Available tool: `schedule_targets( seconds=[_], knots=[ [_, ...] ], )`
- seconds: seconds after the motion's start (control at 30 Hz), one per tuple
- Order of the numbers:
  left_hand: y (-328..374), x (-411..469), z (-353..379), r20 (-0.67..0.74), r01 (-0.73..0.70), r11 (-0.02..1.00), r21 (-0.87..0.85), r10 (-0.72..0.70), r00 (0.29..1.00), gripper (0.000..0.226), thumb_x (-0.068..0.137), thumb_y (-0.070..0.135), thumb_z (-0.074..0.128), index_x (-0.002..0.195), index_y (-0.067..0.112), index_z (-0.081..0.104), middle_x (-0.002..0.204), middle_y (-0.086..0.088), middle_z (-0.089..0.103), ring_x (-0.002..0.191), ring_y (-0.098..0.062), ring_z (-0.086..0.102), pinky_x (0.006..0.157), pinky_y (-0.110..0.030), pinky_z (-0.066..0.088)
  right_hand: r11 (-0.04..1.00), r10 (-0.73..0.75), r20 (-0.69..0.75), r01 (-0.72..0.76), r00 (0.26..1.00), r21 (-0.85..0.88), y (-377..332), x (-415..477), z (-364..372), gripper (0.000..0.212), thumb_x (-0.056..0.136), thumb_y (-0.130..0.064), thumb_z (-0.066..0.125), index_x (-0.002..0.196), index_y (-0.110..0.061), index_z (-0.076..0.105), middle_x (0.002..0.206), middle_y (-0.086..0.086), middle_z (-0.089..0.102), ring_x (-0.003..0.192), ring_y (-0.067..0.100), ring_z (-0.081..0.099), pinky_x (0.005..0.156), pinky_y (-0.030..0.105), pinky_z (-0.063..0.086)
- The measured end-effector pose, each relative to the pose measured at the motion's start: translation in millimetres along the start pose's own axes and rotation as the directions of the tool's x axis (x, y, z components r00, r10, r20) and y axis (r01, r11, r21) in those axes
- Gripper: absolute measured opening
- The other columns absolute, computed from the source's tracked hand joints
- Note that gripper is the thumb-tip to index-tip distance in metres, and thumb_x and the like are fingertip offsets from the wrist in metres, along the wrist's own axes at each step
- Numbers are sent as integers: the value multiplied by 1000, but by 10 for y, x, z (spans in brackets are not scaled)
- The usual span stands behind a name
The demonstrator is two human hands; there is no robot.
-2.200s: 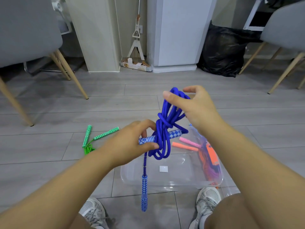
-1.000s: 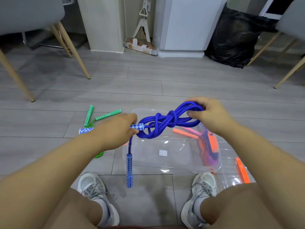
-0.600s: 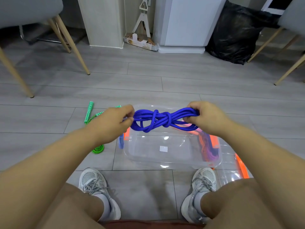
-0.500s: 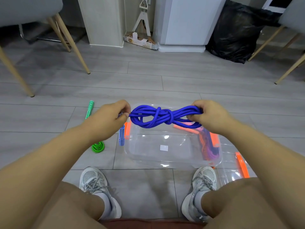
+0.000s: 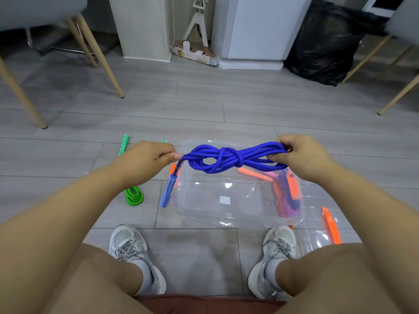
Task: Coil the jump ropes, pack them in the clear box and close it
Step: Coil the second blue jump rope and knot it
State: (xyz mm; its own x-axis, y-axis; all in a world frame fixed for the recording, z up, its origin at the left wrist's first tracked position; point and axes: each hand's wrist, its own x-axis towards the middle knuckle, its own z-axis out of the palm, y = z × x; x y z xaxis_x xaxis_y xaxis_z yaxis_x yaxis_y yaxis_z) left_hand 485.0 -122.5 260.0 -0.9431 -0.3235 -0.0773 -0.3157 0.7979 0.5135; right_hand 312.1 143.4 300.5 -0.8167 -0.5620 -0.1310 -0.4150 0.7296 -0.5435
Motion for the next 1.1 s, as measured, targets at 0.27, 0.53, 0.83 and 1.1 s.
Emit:
schedule_targets(
  seconds=[0.27, 0.53, 0.83, 1.1],
  knots=[
    [-154, 100, 122, -11, 46, 998, 47, -45, 999, 33, 95, 39, 46, 65, 26, 46, 68, 1, 55, 60, -18, 45, 55, -27, 35, 999, -16, -85, 20, 996, 47, -40, -3, 32, 10, 83, -15, 67, 75, -19, 62, 57, -3, 48, 54, 12, 41, 51, 24, 31],
    [-275, 92, -29, -90, 22, 999, 35, -19, 996, 31, 96, 34, 47, 79, 12, 60, 76, -4, 61, 69, -19, 50, 59, -16, 35, 991, -8, -83, 19, 997, 135, 19, -57, -115, 8, 82, -12, 67, 83, -19, 68, 62, -1, 56, 43, 6, 47, 44, 11, 40],
    [-222, 125, -135, -125, -9, 1000, 25, 12, 992, 24, 96, 29, 48, 74, 21, 55, 67, 8, 54, 63, -8, 47, 57, -12, 32, 969, -33, -91, 54, 995, 242, -38, -123, -216, 20, 82, -8, 67, 78, -28, 66, 68, 0, 61, 46, 6, 51, 48, 13, 48],
    [-151, 123, -120, -35, 9, 989, -147, -14, 999, 10, 91, 26, 59, 82, 25, 61, 78, 1, 64, 69, -4, 53, 63, -11, 38, 893, -68, -134, 120, 989, 434, -210, -127, -311, 28, 80, 4, 65, 77, -23, 66, 63, 2, 62, 46, 1, 53, 49, 11, 47]
  ],
)
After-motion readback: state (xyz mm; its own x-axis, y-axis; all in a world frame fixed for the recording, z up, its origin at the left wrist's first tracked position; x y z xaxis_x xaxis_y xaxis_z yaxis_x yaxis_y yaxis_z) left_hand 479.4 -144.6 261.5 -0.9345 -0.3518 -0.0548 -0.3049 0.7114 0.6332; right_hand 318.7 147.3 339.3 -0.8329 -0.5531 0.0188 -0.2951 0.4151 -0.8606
